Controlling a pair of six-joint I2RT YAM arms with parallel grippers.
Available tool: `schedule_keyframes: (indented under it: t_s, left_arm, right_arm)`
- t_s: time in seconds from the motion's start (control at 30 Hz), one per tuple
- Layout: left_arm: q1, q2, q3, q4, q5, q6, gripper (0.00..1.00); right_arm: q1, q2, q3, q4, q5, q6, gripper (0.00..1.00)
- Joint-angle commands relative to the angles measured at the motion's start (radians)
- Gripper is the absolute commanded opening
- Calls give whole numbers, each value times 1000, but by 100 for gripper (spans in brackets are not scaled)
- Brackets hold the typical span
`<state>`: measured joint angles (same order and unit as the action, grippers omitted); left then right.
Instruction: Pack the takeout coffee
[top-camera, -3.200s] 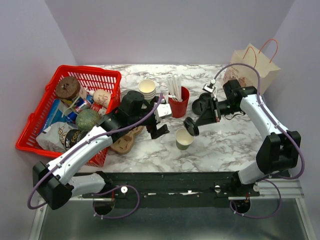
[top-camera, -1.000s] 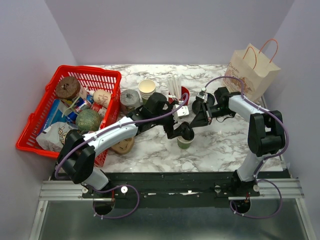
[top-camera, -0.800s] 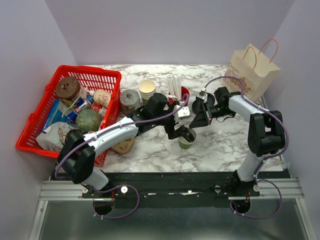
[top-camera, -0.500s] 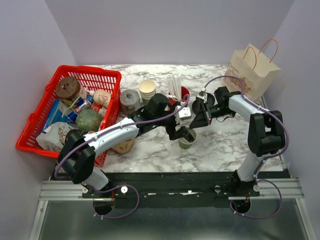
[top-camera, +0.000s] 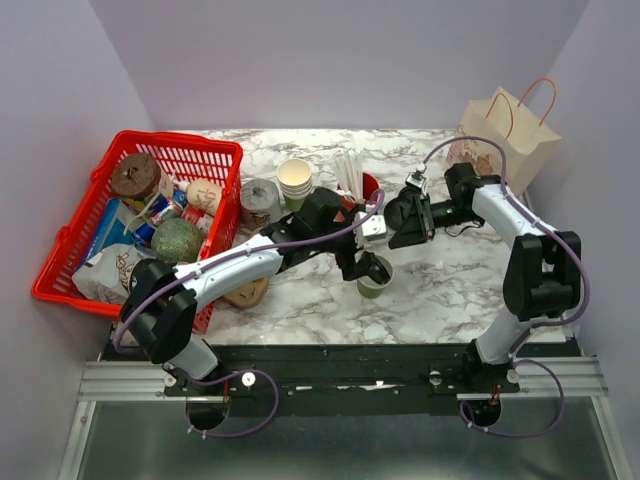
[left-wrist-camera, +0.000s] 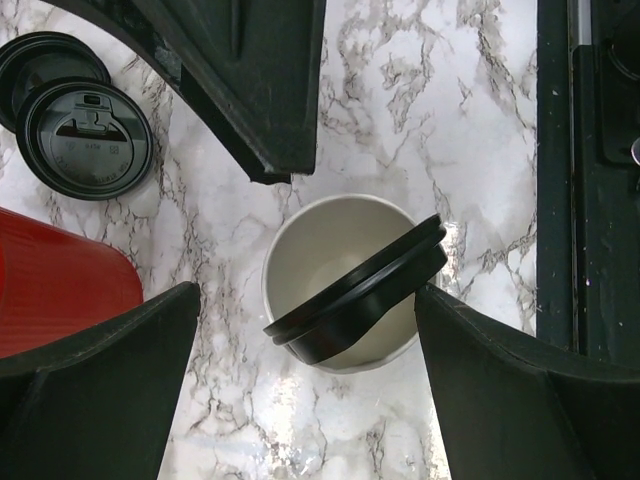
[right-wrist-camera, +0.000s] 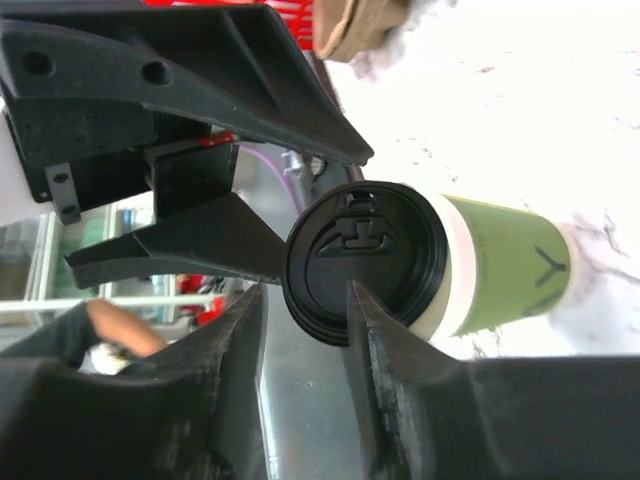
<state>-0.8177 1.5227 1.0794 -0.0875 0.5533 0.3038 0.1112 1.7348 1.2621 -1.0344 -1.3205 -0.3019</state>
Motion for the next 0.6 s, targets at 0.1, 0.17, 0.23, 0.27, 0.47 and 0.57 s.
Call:
schedule_keyframes:
  t_s: [0.1,0.17,0.23,0.27,0.47,0.57]
  left_arm:
    - [-8,30,63,40,-3,-22,95]
    - [-8,36,70,34,3,-26,95]
    - [-9,42,79,25,4,-28,95]
    - [-11,47,82,25,4,-29,95]
    - [-15,76,106,15,11,-40,95]
    - [-17,89,120,11,16,-45,94]
  right_arm:
    - [-10,-93,-48,45,147,-105,59]
    - [-8,-110,-78,104,167,-98,59]
    - [-8,-129,-108,132,173,-97,60]
    - [-8,-130,-115,146,175,-98,60]
    - [-8,-129,-144,172,187,-103,60]
    - [-10,-115,-147,172,188,-100,60]
